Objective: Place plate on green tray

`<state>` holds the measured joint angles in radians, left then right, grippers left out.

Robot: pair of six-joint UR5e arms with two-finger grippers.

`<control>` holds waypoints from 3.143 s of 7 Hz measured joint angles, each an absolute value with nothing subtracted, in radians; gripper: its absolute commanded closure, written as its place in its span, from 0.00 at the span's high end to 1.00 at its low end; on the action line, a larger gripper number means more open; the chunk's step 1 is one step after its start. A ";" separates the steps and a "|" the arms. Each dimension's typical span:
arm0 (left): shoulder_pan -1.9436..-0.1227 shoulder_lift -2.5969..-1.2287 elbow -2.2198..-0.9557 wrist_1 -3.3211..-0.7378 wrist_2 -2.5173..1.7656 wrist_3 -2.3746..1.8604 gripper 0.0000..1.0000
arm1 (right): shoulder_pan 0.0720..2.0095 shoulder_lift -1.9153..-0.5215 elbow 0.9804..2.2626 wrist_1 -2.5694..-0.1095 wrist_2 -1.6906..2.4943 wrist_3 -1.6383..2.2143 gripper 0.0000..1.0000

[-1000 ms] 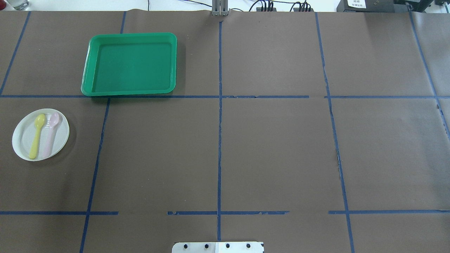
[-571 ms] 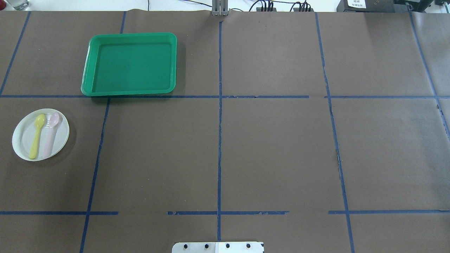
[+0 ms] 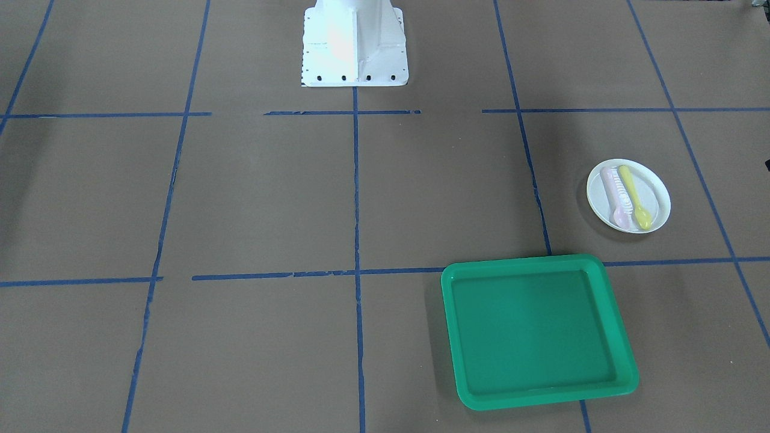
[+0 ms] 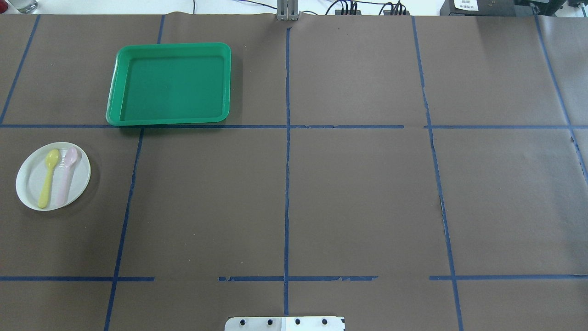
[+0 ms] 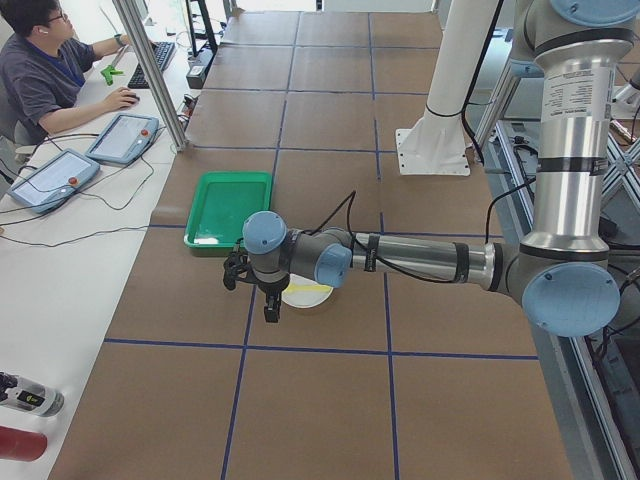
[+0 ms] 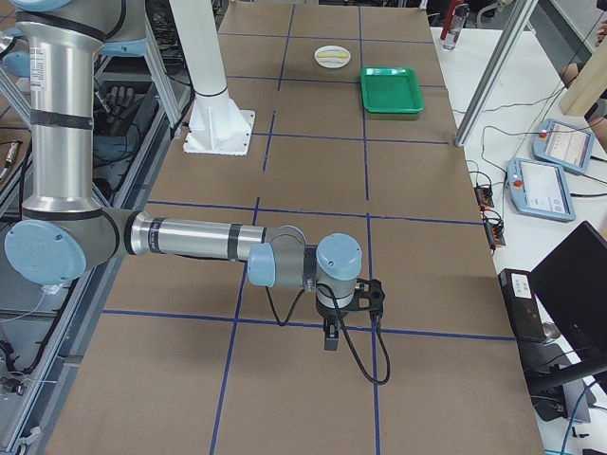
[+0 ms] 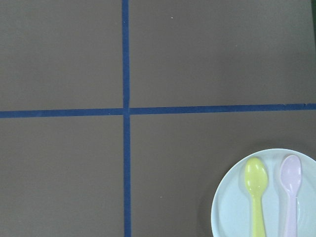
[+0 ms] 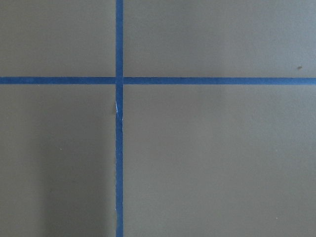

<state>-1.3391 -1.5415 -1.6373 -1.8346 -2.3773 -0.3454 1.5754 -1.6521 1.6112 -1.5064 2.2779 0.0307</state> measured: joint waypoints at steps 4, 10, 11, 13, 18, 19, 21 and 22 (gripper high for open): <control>-1.212 -1.538 -1.502 -2.078 -2.348 -0.527 1.00 | 1.575 -1.652 1.611 -1.506 2.278 0.031 1.00; -1.085 -1.545 -1.447 -2.151 -2.299 -0.573 1.00 | 1.575 -1.652 1.611 -1.506 2.278 0.031 1.00; -1.076 -1.547 -1.435 -2.165 -2.299 -0.573 0.92 | 1.575 -1.652 1.611 -1.506 2.278 0.031 1.00; -1.070 -1.548 -1.429 -2.173 -2.299 -0.573 0.61 | 1.575 -1.652 1.611 -1.506 2.278 0.031 1.00; -1.069 -1.548 -1.439 -2.173 -2.306 -0.577 0.00 | 1.575 -1.652 1.611 -1.506 2.278 0.031 1.00; -1.070 -1.547 -1.441 -2.173 -2.307 -0.575 0.00 | 1.575 -1.652 1.611 -1.506 2.278 0.031 1.00; -1.076 -1.539 -1.483 -2.151 -2.330 -0.562 0.00 | 1.575 -1.652 1.611 -1.506 2.278 0.031 1.00; -1.089 -1.539 -1.503 -2.119 -2.380 -0.537 0.00 | 1.575 -1.652 1.611 -1.506 2.278 0.030 1.00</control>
